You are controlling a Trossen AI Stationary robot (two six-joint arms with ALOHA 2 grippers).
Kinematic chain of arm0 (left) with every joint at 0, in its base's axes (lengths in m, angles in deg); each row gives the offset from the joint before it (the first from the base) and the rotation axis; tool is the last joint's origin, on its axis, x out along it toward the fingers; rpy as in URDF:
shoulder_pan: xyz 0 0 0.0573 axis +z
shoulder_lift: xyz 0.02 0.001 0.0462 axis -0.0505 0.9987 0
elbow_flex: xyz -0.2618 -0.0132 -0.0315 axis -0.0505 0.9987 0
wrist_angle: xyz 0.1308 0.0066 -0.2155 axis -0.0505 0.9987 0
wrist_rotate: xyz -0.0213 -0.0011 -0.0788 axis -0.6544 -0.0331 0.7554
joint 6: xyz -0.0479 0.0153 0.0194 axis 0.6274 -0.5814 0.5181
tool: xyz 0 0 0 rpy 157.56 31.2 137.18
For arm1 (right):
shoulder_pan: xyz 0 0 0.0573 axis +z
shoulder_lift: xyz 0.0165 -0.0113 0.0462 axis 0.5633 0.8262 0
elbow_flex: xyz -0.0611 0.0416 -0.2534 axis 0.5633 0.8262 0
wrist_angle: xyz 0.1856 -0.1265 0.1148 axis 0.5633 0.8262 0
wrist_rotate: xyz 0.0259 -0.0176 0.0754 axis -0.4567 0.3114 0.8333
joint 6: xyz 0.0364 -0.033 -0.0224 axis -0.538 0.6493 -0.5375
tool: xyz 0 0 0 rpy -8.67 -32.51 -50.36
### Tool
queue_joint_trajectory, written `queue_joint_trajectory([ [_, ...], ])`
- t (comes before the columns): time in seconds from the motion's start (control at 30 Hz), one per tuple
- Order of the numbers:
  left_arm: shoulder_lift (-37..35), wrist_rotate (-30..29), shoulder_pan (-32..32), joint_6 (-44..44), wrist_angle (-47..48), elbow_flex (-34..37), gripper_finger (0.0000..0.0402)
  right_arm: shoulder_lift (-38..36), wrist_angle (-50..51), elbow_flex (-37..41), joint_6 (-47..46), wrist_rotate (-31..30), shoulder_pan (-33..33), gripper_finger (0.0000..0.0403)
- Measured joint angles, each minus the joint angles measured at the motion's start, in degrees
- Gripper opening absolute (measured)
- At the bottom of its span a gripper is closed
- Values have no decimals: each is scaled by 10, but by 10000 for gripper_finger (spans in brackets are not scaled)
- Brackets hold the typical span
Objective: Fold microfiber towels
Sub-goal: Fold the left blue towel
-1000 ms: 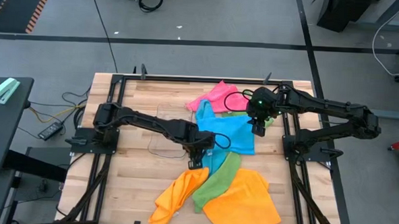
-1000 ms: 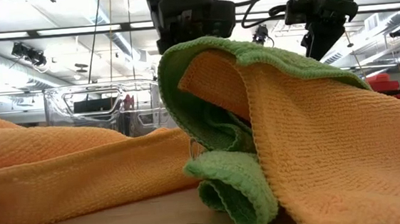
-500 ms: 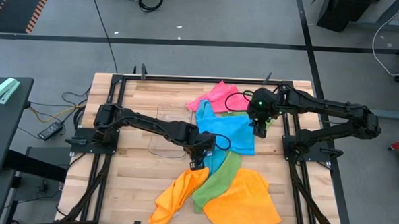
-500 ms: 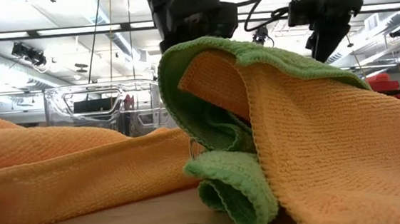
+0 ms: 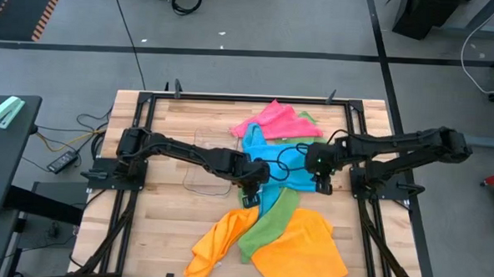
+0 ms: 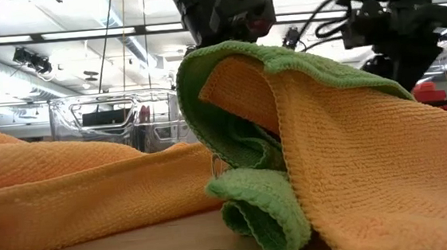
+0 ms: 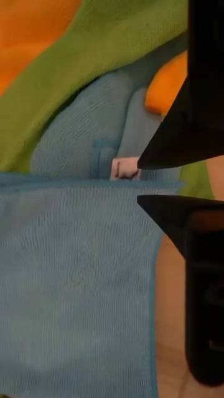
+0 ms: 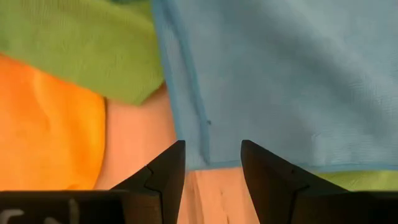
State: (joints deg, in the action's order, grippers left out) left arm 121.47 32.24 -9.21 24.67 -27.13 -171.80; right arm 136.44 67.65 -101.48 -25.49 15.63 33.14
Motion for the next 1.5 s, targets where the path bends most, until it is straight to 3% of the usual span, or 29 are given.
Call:
queue_joint_trajectory([
  [0.13, 0, 1, 5, 14, 1, 0, 72, -13, -11, 10, -69, -6, -3, 164],
  [0.47, 0, 2, 3, 27, 2, 0, 56, -49, -46, 86, -167, 103, -88, 164],
  [0.67, 0, 2, 4, 27, 2, 0, 50, -67, -60, 97, -232, 93, -146, 164],
  [0.77, 0, 2, 4, 22, 2, 0, 52, -74, -66, 103, -239, 92, -188, 164],
  [1.03, 0, 1, 4, -2, 2, 0, 48, -72, -114, 167, -254, 191, -315, 165],
  [1.5, 0, 2, 17, -24, 2, 0, 39, -72, -168, 196, -235, 221, -317, 165],
])
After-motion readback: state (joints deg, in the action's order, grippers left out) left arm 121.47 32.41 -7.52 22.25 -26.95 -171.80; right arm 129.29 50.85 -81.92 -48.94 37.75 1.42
